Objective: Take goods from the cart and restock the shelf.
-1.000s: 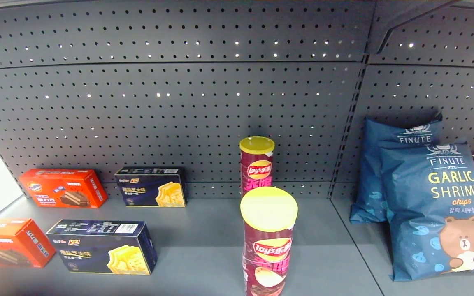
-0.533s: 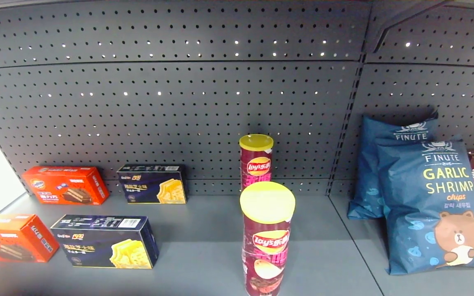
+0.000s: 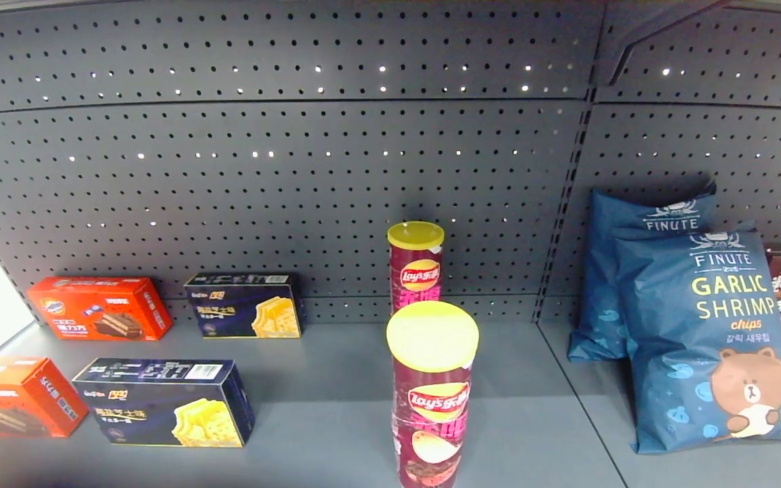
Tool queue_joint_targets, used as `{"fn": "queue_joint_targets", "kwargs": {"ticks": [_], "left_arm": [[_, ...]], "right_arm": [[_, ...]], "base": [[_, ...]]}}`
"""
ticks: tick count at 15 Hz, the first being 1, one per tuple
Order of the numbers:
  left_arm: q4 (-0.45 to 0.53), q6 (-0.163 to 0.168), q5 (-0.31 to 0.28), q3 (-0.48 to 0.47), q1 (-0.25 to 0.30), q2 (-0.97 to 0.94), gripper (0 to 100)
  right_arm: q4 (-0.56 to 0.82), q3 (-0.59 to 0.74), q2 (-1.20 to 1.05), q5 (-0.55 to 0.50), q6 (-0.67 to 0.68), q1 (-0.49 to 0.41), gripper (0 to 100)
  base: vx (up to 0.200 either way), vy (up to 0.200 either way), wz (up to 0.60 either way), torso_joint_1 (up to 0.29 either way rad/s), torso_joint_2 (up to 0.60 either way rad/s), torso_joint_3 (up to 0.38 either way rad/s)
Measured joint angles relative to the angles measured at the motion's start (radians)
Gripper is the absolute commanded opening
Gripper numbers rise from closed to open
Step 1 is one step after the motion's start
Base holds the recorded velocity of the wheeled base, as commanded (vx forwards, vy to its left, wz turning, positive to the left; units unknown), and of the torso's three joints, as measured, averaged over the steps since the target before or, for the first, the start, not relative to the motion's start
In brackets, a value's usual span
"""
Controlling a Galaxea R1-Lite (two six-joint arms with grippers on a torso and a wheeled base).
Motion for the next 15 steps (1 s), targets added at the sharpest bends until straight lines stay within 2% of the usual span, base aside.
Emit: {"fn": "queue_joint_targets", "kwargs": {"ticks": [15], "left_arm": [[0.0,-0.001,0.002,0.0,0.0,0.0,100]], "right_arm": [[-0.001,0.0,0.0,0.0,0.0,-0.001,100]], "base": [[0.0,0.0,0.0,0.0,0.0,0.0]]}}
